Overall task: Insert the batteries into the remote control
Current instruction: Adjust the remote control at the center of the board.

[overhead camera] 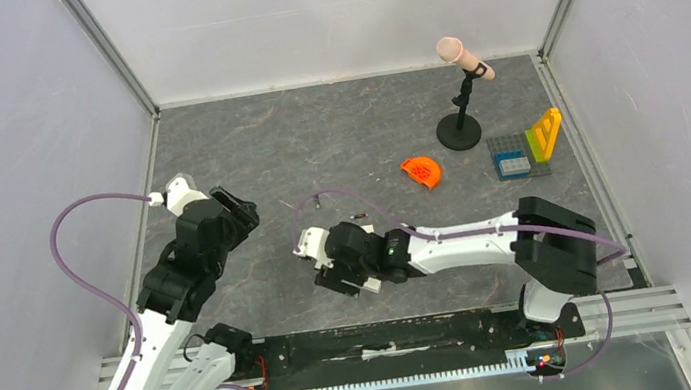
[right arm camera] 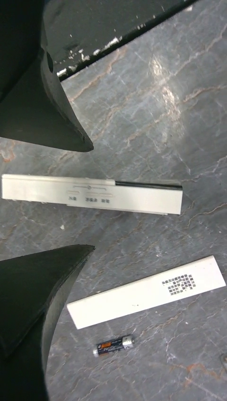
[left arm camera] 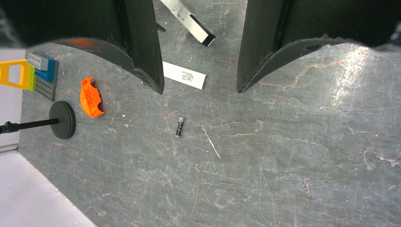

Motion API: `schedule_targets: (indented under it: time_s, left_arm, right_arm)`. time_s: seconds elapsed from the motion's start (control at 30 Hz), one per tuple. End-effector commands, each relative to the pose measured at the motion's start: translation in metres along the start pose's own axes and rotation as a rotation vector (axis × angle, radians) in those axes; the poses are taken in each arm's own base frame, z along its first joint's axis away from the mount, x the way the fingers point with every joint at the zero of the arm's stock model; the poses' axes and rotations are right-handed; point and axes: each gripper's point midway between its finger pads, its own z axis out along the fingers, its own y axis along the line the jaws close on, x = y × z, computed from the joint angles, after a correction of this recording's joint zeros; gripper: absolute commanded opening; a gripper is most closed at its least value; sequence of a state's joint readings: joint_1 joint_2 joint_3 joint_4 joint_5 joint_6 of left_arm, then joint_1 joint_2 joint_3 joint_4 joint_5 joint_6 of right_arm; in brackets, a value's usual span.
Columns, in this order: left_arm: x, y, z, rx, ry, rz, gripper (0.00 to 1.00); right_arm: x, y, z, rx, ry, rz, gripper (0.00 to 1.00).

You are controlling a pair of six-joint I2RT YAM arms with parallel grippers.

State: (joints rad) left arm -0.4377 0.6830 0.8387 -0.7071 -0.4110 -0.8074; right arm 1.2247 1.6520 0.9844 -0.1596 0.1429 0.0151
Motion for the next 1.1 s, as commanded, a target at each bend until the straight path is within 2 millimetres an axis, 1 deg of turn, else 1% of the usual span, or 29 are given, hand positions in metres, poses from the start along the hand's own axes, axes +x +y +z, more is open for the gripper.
schedule_targets:
  time_s: [0.0,0.1,0.2,0.27,0.33,0.43,0.57,0.67,0.83,0.9,0.93,1.07]
  left_arm:
    - [-0.017,-0.010,-0.008,0.039,-0.034,0.027,0.63]
    - [-0.017,-0.011,-0.009,0.044,-0.034,0.027,0.63]
    - [-0.016,-0.010,-0.009,0.044,-0.028,0.028,0.63]
    - [-0.015,-0.010,-0.008,0.046,-0.025,0.028,0.63]
    - [-0.014,-0.010,-0.007,0.045,-0.024,0.027,0.63]
    - [-0.015,-0.011,-0.009,0.050,-0.026,0.026,0.63]
    - [-0.020,-0.012,-0.011,0.052,-0.039,0.029,0.63]
    - [-0.024,-0.011,-0.014,0.049,-0.053,0.030,0.63]
    - [-0.027,-0.008,-0.017,0.042,-0.063,0.036,0.63]
    - [-0.027,-0.007,-0.017,0.037,-0.063,0.040,0.63]
    - [-0.026,-0.006,-0.017,0.034,-0.063,0.041,0.63]
    - [-0.025,-0.005,-0.016,0.031,-0.062,0.042,0.63]
  right_arm:
    - [-0.002,0.012,0.012,-0.143,0.044,0.024,0.72]
    - [0.004,0.012,0.018,-0.152,0.085,0.031,0.64]
    - [0.009,0.008,0.020,-0.138,0.109,0.001,0.51]
    - [0.010,0.005,0.019,-0.124,0.111,-0.005,0.40]
    - [0.010,-0.002,0.016,-0.081,0.108,-0.012,0.34]
    - [0.008,-0.013,0.010,-0.012,0.098,-0.044,0.28]
    - [0.002,-0.031,-0.002,0.179,0.071,-0.156,0.26]
    - [0.005,-0.040,-0.005,0.319,0.071,-0.238,0.26]
    - [0.018,-0.046,0.000,0.477,0.089,-0.344,0.26]
    - [0.022,-0.047,0.001,0.526,0.091,-0.383,0.26]
    - [0.020,-0.047,0.002,0.549,0.077,-0.388,0.26]
    - [0.024,-0.042,0.006,0.578,0.080,-0.421,0.28]
